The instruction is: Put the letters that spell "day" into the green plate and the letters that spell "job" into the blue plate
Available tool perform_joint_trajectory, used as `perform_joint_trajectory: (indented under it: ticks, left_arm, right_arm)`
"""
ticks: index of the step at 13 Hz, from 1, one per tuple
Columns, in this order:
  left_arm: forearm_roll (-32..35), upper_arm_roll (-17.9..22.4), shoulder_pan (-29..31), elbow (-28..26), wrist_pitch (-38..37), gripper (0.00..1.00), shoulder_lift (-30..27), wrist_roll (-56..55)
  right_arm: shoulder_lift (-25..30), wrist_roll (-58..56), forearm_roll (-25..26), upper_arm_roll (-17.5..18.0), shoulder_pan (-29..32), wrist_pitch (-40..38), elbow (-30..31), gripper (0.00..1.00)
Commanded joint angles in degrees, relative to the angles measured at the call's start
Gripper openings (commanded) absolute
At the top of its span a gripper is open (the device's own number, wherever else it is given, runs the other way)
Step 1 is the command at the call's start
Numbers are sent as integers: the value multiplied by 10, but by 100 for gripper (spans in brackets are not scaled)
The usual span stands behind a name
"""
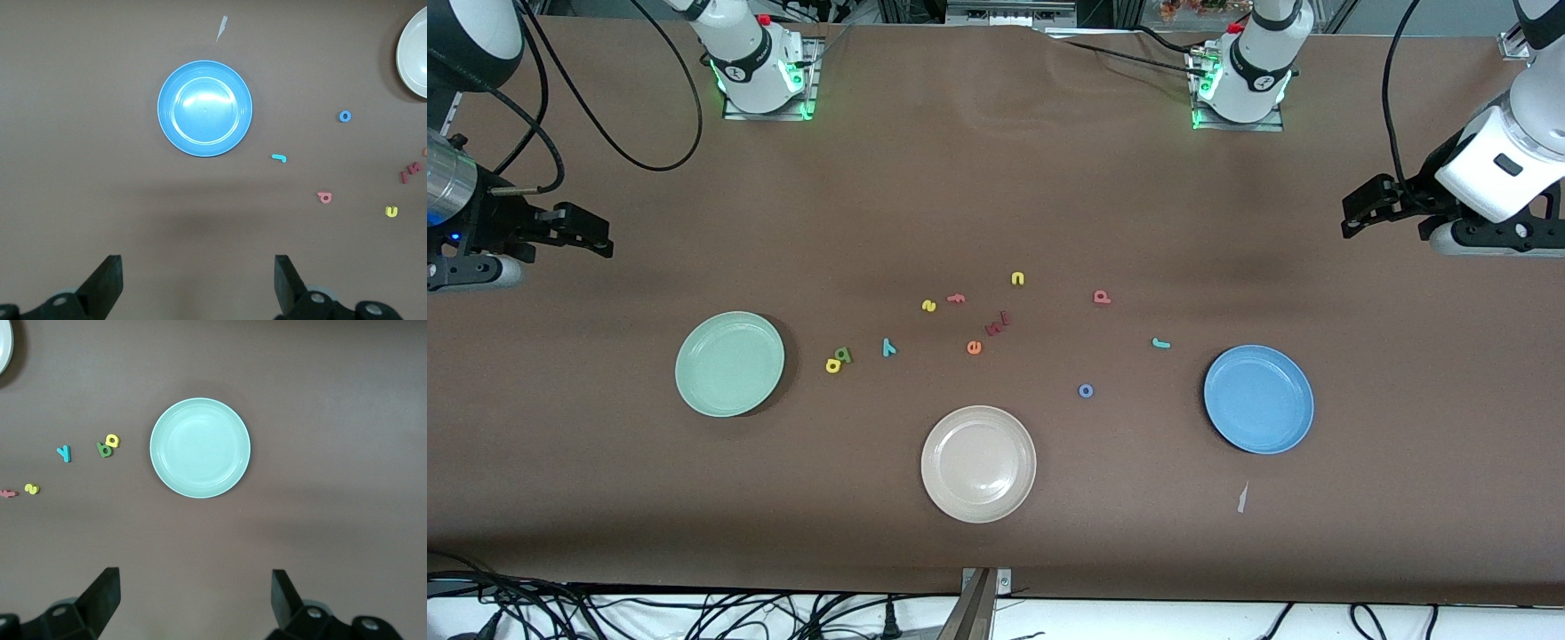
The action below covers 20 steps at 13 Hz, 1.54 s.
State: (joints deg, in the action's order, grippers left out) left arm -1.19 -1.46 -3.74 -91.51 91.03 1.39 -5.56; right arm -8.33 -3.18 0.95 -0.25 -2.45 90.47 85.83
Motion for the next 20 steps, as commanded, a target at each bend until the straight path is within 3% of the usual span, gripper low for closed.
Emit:
perform_joint_trajectory:
  ticks: [1, 20]
  left_arm:
    - [-4, 1, 1, 5, -9, 100, -1, 10]
    - [-4, 1, 2, 4, -10, 100, -2, 9]
  right_arm:
    - [2, 4, 2, 3, -1, -12, -8, 100]
    - [5, -3, -3, 3, 0, -35, -9, 100]
